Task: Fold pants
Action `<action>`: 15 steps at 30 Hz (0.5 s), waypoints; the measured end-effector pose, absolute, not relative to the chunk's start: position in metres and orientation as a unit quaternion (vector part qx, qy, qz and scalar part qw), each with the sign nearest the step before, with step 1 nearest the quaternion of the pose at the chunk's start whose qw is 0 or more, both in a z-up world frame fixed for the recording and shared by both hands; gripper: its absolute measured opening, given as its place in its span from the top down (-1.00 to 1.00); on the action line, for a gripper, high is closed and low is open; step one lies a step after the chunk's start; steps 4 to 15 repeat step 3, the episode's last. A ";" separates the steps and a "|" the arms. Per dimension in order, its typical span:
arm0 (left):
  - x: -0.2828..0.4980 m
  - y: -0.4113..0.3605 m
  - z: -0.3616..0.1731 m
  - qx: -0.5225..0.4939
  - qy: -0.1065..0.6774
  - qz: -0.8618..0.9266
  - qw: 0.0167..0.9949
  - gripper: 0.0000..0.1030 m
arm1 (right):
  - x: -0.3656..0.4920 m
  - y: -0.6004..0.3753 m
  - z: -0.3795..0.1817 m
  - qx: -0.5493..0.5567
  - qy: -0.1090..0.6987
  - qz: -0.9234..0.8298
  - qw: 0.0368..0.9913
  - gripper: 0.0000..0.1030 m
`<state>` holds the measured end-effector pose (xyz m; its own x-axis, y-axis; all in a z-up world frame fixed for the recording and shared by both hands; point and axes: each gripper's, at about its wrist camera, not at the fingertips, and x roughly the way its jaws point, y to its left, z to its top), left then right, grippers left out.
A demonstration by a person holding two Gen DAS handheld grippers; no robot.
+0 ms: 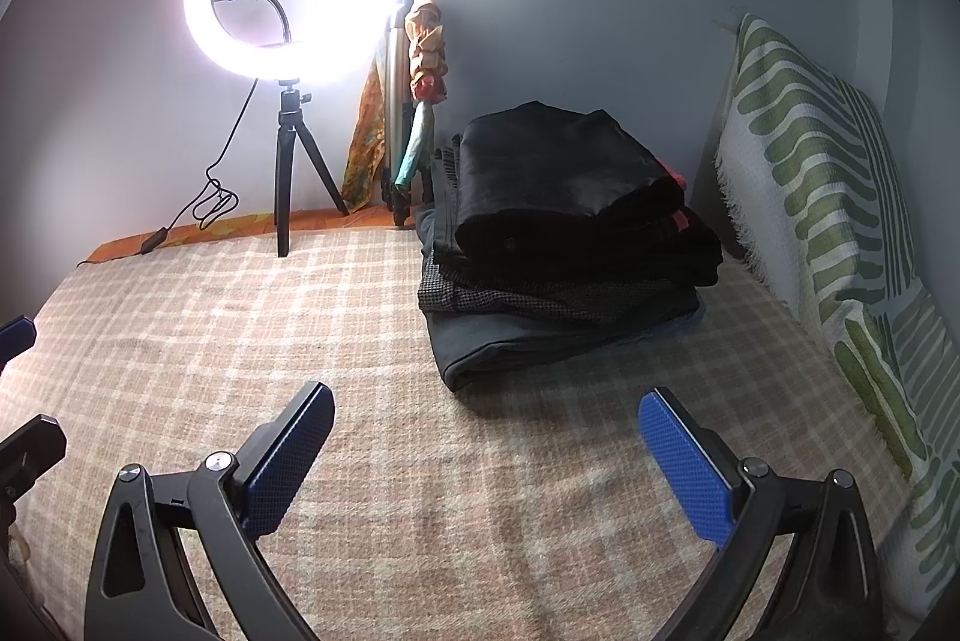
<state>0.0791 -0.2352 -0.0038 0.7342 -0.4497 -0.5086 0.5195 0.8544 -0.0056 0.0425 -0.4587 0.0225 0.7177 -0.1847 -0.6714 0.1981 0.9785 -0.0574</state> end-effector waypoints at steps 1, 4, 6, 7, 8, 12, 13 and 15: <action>0.079 -0.235 -0.004 0.068 0.256 -0.262 0.928 -0.96 | 0.043 -0.459 0.023 0.009 0.361 -0.103 0.927 -1.00; 0.080 -0.235 -0.004 0.066 0.258 -0.262 0.928 -0.96 | 0.043 -0.459 0.023 0.010 0.361 -0.103 0.927 -1.00; 0.080 -0.235 -0.004 0.066 0.258 -0.262 0.928 -0.96 | 0.043 -0.459 0.023 0.010 0.361 -0.103 0.927 -1.00; 0.080 -0.235 -0.004 0.066 0.258 -0.262 0.928 -0.96 | 0.043 -0.459 0.023 0.010 0.361 -0.103 0.927 -1.00; 0.080 -0.235 -0.004 0.066 0.258 -0.262 0.928 -0.96 | 0.043 -0.459 0.023 0.010 0.361 -0.103 0.927 -1.00; 0.080 -0.235 -0.004 0.066 0.258 -0.262 0.928 -0.96 | 0.043 -0.459 0.023 0.010 0.361 -0.103 0.927 -1.00; 0.080 -0.235 -0.004 0.066 0.258 -0.262 0.928 -0.96 | 0.043 -0.459 0.023 0.010 0.361 -0.103 0.927 -1.00; 0.080 -0.235 -0.004 0.066 0.258 -0.262 0.928 -0.96 | 0.043 -0.459 0.023 0.010 0.361 -0.103 0.927 -1.00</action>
